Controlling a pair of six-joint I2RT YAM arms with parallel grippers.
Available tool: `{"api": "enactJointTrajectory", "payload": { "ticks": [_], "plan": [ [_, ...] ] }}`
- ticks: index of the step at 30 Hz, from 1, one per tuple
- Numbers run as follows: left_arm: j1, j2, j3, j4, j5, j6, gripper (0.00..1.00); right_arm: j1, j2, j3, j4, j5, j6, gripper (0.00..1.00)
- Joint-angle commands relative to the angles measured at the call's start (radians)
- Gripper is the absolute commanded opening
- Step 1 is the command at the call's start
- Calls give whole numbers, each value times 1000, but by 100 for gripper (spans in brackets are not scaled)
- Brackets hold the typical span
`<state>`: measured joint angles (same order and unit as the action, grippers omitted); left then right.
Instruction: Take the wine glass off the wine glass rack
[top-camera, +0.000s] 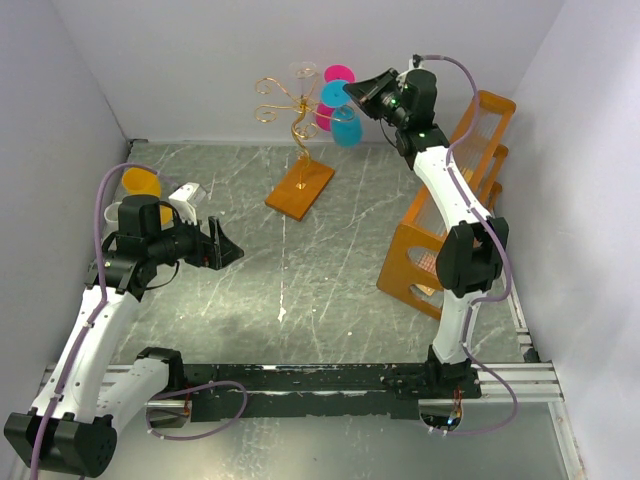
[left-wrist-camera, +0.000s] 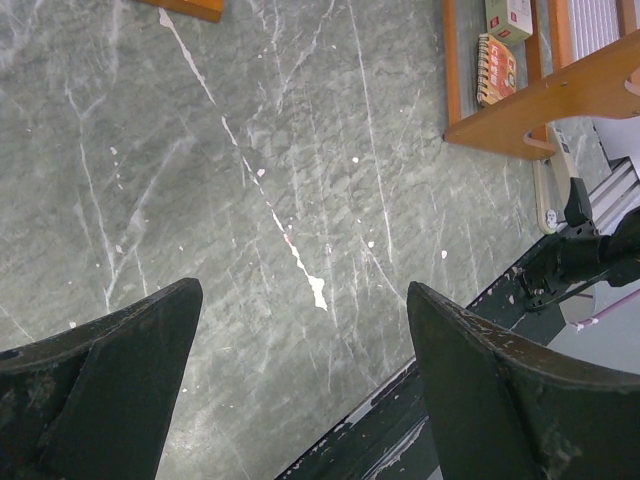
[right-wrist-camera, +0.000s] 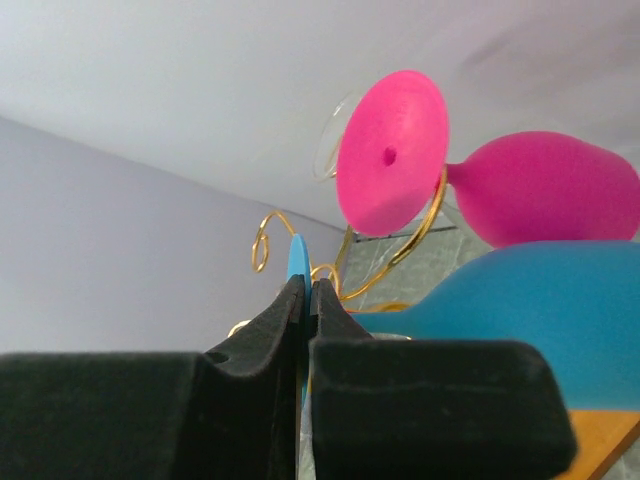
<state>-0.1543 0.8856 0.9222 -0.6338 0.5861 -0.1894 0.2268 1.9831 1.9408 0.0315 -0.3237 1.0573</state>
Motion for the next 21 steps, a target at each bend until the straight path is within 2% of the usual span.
{"api": "enactJointTrajectory", "payload": {
  "ticks": [1, 21],
  "plan": [
    [-8, -11, 28, -7, -13, 19, 95, 5, -32, -29, 26, 76, -16, 0],
    [-8, -9, 22, -7, -5, 17, 95, -29, -182, -194, 86, 91, 0, 0]
  ]
}}
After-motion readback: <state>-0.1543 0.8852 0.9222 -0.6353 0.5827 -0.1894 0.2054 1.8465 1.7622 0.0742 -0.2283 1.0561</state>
